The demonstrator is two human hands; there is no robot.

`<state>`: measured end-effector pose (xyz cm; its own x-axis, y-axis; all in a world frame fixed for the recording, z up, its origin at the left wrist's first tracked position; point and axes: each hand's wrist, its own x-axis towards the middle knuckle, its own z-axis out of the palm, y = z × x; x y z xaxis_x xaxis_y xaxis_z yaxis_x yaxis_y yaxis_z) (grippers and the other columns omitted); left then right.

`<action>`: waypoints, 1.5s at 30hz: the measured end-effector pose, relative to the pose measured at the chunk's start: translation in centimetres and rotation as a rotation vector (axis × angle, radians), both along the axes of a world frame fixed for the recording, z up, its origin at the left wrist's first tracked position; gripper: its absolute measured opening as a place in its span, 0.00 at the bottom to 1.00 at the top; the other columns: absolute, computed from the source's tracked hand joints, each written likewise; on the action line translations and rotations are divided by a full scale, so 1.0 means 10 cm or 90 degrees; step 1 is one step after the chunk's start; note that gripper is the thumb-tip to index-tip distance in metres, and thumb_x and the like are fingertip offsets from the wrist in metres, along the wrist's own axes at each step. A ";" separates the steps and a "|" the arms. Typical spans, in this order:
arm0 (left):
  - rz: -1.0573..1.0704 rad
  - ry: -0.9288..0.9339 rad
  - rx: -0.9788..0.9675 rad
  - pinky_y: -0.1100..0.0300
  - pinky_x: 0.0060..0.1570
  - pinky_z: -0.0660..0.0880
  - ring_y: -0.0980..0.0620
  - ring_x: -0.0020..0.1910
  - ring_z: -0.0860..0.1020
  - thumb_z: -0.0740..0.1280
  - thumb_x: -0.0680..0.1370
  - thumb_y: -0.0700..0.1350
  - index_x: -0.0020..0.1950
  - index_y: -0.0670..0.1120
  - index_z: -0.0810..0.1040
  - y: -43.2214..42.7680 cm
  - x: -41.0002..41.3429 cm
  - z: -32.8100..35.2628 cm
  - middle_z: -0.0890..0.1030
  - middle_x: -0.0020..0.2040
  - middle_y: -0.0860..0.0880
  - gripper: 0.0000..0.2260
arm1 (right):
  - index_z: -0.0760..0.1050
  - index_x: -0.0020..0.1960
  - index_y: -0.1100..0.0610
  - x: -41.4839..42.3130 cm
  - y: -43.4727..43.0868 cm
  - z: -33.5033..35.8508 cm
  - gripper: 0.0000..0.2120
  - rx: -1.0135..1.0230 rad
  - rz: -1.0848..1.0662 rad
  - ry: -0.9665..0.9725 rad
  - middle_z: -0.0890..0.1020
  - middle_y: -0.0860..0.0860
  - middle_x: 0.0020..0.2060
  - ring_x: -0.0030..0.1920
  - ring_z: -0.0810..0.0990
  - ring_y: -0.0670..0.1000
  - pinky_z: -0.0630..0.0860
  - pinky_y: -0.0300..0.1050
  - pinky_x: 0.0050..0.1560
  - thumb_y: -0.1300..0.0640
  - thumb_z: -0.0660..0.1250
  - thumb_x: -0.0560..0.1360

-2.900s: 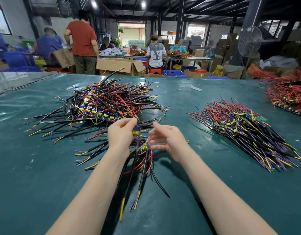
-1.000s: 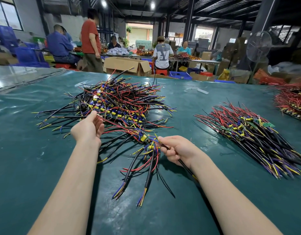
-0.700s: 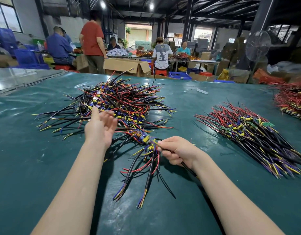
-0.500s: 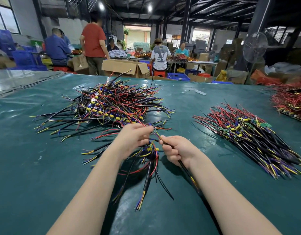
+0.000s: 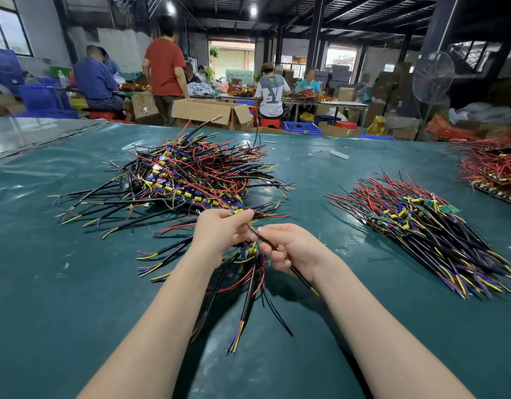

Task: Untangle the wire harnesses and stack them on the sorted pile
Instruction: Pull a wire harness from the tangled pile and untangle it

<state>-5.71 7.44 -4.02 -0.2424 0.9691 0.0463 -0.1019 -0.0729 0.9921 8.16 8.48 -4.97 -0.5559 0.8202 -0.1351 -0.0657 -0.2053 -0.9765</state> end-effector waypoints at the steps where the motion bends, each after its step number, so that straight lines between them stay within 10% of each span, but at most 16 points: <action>1: 0.022 -0.028 -0.008 0.69 0.26 0.75 0.56 0.24 0.74 0.69 0.74 0.37 0.37 0.37 0.74 0.00 -0.04 -0.01 0.71 0.30 0.45 0.08 | 0.75 0.41 0.60 0.01 0.00 -0.02 0.11 0.002 0.004 -0.021 0.71 0.46 0.21 0.17 0.62 0.40 0.57 0.29 0.16 0.60 0.57 0.79; 16: 0.200 -0.279 0.031 0.69 0.25 0.75 0.62 0.20 0.74 0.68 0.75 0.40 0.36 0.43 0.74 0.00 -0.54 0.05 0.76 0.22 0.54 0.08 | 0.75 0.29 0.56 0.17 -0.02 -0.08 0.19 0.072 0.084 -0.119 0.64 0.47 0.19 0.17 0.60 0.42 0.56 0.30 0.20 0.59 0.59 0.78; 22: 0.173 -0.399 -0.037 0.71 0.23 0.73 0.62 0.20 0.74 0.71 0.73 0.47 0.36 0.45 0.77 0.01 -0.58 0.09 0.76 0.21 0.55 0.09 | 0.71 0.20 0.54 0.18 0.01 0.01 0.20 0.137 0.069 0.057 0.63 0.44 0.16 0.17 0.57 0.40 0.55 0.30 0.22 0.61 0.69 0.69; 26: 0.175 -0.356 -0.036 0.70 0.23 0.73 0.61 0.20 0.75 0.71 0.73 0.45 0.38 0.42 0.77 0.02 -0.60 0.04 0.77 0.25 0.52 0.08 | 0.73 0.23 0.53 0.25 -0.01 0.03 0.16 0.185 0.103 -0.128 0.70 0.46 0.19 0.21 0.66 0.44 0.63 0.34 0.25 0.56 0.73 0.67; 28: 0.172 -0.313 -0.018 0.68 0.25 0.75 0.61 0.22 0.76 0.70 0.74 0.42 0.47 0.41 0.75 0.01 -0.59 0.03 0.77 0.30 0.50 0.07 | 0.77 0.28 0.53 0.34 0.04 0.01 0.13 0.316 -0.089 -0.345 0.76 0.50 0.26 0.29 0.71 0.48 0.68 0.40 0.33 0.57 0.70 0.72; 32: 0.150 -0.313 0.004 0.66 0.27 0.77 0.57 0.26 0.77 0.70 0.74 0.39 0.47 0.41 0.73 -0.01 -0.53 0.08 0.76 0.29 0.49 0.07 | 0.82 0.43 0.58 0.23 0.03 0.11 0.03 0.553 -0.526 -0.363 0.83 0.52 0.39 0.40 0.79 0.51 0.73 0.44 0.46 0.60 0.69 0.71; 37: 0.050 -0.284 -0.030 0.66 0.26 0.77 0.53 0.30 0.77 0.68 0.75 0.39 0.41 0.42 0.74 -0.06 -0.07 0.10 0.77 0.31 0.48 0.05 | 0.79 0.55 0.61 -0.30 -0.13 0.13 0.13 0.760 -0.295 -0.373 0.81 0.56 0.49 0.51 0.78 0.57 0.74 0.50 0.53 0.66 0.65 0.71; 45: -0.053 -0.233 -0.041 0.65 0.27 0.77 0.58 0.24 0.78 0.67 0.75 0.36 0.47 0.39 0.74 -0.07 0.16 0.03 0.78 0.36 0.45 0.03 | 0.74 0.63 0.49 -0.27 -0.08 0.10 0.22 0.684 -0.334 -0.408 0.75 0.50 0.52 0.49 0.76 0.54 0.73 0.47 0.49 0.62 0.63 0.71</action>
<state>-4.11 6.71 -3.74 -0.1512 0.9843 -0.0909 -0.4536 0.0127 0.8911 5.45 7.63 -3.99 -0.2290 0.7778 0.5852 0.6232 0.5790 -0.5257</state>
